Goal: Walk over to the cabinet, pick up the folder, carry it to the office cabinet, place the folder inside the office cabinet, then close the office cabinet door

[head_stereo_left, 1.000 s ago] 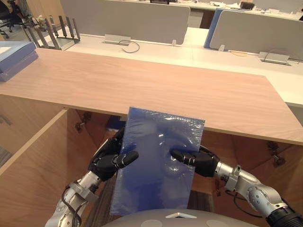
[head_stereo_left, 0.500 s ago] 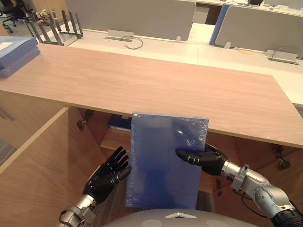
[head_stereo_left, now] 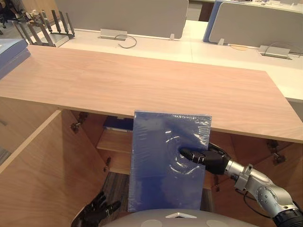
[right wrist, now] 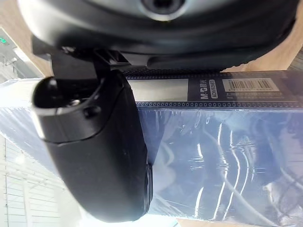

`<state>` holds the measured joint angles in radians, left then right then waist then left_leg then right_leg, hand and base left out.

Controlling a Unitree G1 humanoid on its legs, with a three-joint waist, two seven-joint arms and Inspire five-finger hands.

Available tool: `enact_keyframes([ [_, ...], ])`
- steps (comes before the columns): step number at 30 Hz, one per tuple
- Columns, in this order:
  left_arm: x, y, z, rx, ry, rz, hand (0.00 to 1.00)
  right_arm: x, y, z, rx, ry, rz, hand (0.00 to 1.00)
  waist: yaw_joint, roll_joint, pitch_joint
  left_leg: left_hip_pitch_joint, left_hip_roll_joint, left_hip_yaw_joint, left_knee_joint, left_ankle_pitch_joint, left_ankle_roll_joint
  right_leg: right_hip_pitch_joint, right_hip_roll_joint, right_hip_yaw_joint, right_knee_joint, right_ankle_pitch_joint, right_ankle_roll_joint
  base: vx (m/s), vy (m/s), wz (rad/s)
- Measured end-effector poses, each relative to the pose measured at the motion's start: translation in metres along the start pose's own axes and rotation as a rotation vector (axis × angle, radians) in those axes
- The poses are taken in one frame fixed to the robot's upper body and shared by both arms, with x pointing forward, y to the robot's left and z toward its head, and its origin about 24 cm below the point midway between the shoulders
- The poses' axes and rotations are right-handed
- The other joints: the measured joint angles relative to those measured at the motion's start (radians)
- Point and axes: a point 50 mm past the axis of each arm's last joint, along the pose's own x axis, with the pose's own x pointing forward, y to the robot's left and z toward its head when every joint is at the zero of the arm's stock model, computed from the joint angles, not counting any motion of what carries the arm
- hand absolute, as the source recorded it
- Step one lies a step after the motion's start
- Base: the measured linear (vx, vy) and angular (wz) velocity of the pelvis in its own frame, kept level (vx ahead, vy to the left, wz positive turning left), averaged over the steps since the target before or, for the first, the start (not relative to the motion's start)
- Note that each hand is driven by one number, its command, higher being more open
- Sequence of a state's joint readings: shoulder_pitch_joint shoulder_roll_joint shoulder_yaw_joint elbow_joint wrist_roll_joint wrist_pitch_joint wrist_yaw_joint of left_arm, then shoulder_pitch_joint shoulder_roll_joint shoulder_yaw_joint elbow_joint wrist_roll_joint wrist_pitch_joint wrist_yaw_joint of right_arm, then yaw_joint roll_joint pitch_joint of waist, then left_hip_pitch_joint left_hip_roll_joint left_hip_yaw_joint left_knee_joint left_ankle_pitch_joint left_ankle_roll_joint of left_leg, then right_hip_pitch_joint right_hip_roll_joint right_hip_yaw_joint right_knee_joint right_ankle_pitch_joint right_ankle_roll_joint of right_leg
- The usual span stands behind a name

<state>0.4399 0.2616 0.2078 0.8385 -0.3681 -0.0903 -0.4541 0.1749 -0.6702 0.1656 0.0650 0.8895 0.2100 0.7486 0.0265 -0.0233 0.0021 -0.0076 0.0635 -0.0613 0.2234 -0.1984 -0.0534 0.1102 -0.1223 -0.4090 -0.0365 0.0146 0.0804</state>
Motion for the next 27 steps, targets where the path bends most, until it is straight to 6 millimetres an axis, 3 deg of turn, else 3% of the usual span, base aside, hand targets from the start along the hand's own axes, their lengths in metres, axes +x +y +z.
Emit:
enact_keyframes([
  [4,-0.001,0.003,-0.012,0.040,0.044,0.096,1.00,0.006,-0.001,0.009,-0.026,-0.017,0.009,0.00,-0.002,-0.001,0.028,0.016,0.000,0.001,-0.002,0.003,-0.001,0.016,-0.001,0.001,-0.003,0.005,0.000,-0.02,0.000,0.00],
  [12,0.012,-0.004,-0.015,0.082,0.076,0.258,1.00,0.009,0.000,0.010,-0.027,-0.021,0.004,0.00,-0.002,-0.001,0.033,0.018,0.003,0.002,-0.019,0.016,-0.004,0.014,-0.001,0.001,-0.006,0.009,-0.002,-0.01,-0.001,0.00],
  [27,0.024,-0.015,-0.006,0.179,0.081,0.274,1.00,0.025,0.020,0.001,0.002,-0.014,0.066,0.00,-0.003,0.000,0.055,0.028,0.007,0.039,-0.041,0.017,-0.005,-0.004,0.000,0.037,-0.018,0.017,-0.001,0.01,0.003,-0.07],
])
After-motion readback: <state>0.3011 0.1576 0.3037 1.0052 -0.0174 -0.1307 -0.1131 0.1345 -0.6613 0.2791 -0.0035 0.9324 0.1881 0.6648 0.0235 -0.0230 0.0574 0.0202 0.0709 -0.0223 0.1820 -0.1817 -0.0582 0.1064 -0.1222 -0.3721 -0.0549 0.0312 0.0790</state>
